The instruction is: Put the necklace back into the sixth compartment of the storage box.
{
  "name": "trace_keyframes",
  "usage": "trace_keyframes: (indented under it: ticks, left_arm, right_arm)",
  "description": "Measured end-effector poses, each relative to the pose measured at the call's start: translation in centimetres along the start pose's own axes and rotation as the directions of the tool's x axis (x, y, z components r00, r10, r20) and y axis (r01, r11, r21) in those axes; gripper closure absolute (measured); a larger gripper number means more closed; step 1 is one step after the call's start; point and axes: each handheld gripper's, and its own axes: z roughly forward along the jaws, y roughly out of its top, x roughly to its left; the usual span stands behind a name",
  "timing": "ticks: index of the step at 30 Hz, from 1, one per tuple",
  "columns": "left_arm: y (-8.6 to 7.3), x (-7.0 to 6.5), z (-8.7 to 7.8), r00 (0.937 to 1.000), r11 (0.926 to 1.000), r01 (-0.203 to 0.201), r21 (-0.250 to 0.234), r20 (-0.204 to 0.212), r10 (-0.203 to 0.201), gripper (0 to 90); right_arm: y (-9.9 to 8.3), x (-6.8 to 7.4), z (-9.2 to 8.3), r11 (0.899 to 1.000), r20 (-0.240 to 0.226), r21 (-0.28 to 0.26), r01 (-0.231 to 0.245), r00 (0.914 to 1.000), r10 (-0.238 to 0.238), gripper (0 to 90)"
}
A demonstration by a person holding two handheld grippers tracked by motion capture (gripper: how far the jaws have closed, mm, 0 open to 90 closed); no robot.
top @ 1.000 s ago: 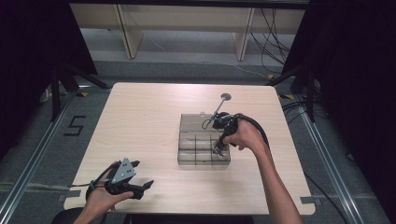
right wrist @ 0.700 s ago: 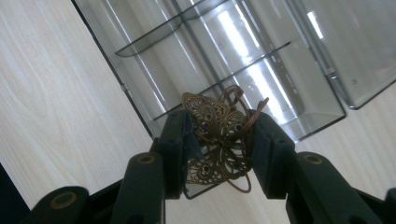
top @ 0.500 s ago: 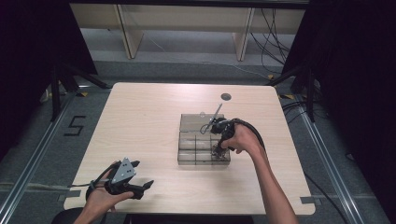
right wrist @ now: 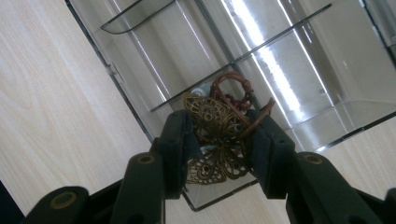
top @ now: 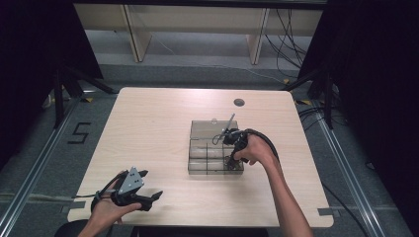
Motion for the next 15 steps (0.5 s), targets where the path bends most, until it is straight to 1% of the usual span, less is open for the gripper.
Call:
trace_keyframes:
  ticks: [1,2,3,5,7,8,9,10,11,12,13,14,15]
  left_arm:
    - [0.00,0.02,0.00,1.0000,1.0000,0.000,0.001,0.003,0.000,15.0]
    - [-0.01,0.02,0.03,1.0000,1.0000,0.002,-0.001,0.003,-0.002,15.1]
    - [-0.02,0.03,0.03,1.0000,1.0000,0.001,0.000,0.002,-0.001,15.1]
    - [-0.01,-0.05,0.00,1.0000,1.0000,0.007,-0.001,-0.002,-0.007,15.0]
    - [-0.01,-0.04,0.00,1.0000,1.0000,0.008,-0.001,-0.002,-0.008,15.1]
    - [0.00,0.08,-0.08,1.0000,0.9999,-0.007,0.010,-0.002,0.007,15.1]
    - [0.00,0.11,-0.12,0.9999,0.9999,-0.011,0.013,-0.003,0.011,15.1]
    - [0.01,0.12,-0.12,0.9999,0.9998,-0.012,0.014,-0.003,0.013,15.1]
    - [0.01,0.11,-0.09,0.9999,0.9999,-0.011,0.012,-0.001,0.011,15.1]
    - [-0.03,-0.01,0.03,1.0000,1.0000,0.008,-0.002,0.002,-0.008,15.1]
    - [-0.01,0.01,0.02,1.0000,1.0000,0.001,0.000,0.002,-0.001,15.1]
    - [-0.01,0.01,0.02,1.0000,1.0000,0.002,-0.001,0.003,-0.002,15.1]
    - [-0.02,-0.04,0.01,1.0000,1.0000,0.009,-0.001,0.002,-0.009,15.1]
  right_arm:
    - [-0.04,0.04,0.11,1.000,-0.001,0.003,-0.007,1.0000,0.007,61.1]
    - [-0.01,0.18,0.19,1.000,-0.001,0.008,-0.031,0.9995,0.031,61.1]
    - [-0.07,0.05,0.35,1.000,-0.003,0.001,-0.007,1.0000,0.007,61.0]
    - [-0.03,0.12,0.52,1.000,-0.006,0.015,-0.020,0.9998,0.020,61.0]
    - [0.03,-0.09,0.65,1.000,-0.010,0.009,-0.010,0.9999,0.010,60.9]
    - [0.04,-0.10,0.65,1.000,-0.016,0.005,-0.022,0.9996,0.022,60.7]
    - [0.06,-0.01,0.65,0.999,-0.017,0.002,-0.044,0.9989,0.044,60.1]
    - [0.08,-0.07,0.62,0.999,-0.022,-0.003,-0.044,0.9988,0.044,56.5]
    - [0.01,-0.08,0.49,0.998,-0.029,0.013,-0.055,0.9980,0.055,51.4]
    - [-0.03,-0.20,0.49,0.999,-0.024,-0.004,-0.043,0.9988,0.043,48.8]
    - [-0.05,-0.15,0.27,0.998,-0.023,0.001,-0.067,0.9975,0.067,47.0]
    - [-0.11,-0.22,0.16,0.998,-0.024,-0.016,-0.068,0.9974,0.068,46.5]
    - [-0.15,-0.08,-0.06,0.995,-0.031,-0.038,-0.090,0.9956,0.089,46.0]
